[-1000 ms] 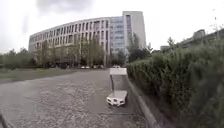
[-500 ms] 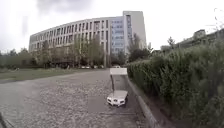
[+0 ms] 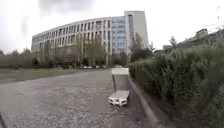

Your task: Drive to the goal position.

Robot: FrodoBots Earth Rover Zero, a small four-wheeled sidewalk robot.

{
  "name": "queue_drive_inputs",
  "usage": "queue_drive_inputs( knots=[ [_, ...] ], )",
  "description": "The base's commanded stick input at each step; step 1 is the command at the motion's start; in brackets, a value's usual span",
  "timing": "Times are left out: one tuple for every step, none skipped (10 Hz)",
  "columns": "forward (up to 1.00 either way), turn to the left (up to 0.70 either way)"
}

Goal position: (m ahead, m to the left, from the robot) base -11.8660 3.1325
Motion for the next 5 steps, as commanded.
queue_drive_inputs(
  knots=[
    [0.0,0.7],
    [0.0,0.7],
    [0.0,0.7],
    [0.0,0.7],
    [0.0,0.7]
  ],
)
